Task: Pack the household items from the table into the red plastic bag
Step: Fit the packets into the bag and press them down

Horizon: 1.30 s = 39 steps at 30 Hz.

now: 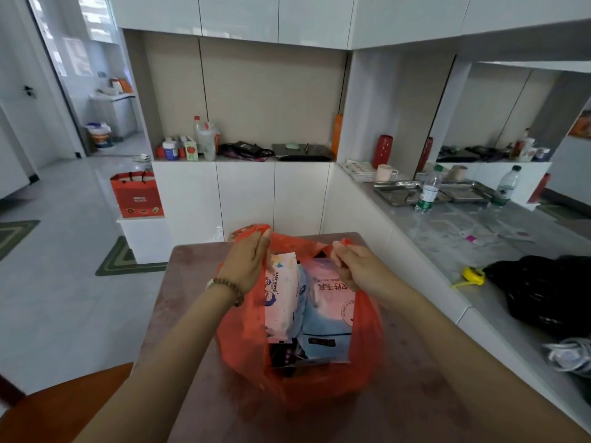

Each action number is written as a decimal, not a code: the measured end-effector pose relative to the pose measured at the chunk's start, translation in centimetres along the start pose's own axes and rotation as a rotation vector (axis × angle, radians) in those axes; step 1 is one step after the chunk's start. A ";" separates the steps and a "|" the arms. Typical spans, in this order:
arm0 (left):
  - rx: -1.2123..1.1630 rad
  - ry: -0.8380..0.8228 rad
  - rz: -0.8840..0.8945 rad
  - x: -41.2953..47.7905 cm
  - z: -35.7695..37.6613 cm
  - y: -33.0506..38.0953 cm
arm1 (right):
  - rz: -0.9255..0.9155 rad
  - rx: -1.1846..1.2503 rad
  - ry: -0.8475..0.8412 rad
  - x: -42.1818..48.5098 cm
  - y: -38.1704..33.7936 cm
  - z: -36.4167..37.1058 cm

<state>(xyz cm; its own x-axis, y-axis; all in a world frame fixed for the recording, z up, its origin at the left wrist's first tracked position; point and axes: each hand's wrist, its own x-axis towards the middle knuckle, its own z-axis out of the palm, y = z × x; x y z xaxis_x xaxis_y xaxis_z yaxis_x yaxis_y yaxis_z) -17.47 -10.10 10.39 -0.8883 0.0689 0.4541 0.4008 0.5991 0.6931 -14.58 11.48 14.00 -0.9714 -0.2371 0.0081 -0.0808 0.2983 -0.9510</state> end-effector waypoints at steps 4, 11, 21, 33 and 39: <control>-0.322 -0.024 -0.107 1.0 -1.4 1.7 | -0.112 -0.085 -0.021 1.7 -1.9 -0.7; -0.447 -0.006 -0.061 4.9 -6.2 6.6 | -0.222 0.007 0.066 4.4 -7.8 -5.5; -0.589 -0.012 -0.025 5.7 -12.6 10.7 | -0.186 0.076 0.121 3.0 -15.2 -7.2; -0.556 0.001 -0.206 0.5 -7.9 6.9 | 0.046 0.044 0.267 2.1 -6.5 -5.5; -0.543 -0.110 -0.321 -1.4 -6.4 5.7 | 0.158 -0.092 0.235 0.1 -2.0 -4.6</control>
<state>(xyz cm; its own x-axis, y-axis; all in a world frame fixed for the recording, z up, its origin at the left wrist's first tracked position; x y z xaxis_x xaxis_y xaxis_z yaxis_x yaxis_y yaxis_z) -12.45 -11.89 17.33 -0.9893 0.0522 0.1364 0.1417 0.1162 0.9831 -15.51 15.07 17.33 -0.9978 0.0360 -0.0561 0.0658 0.3995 -0.9144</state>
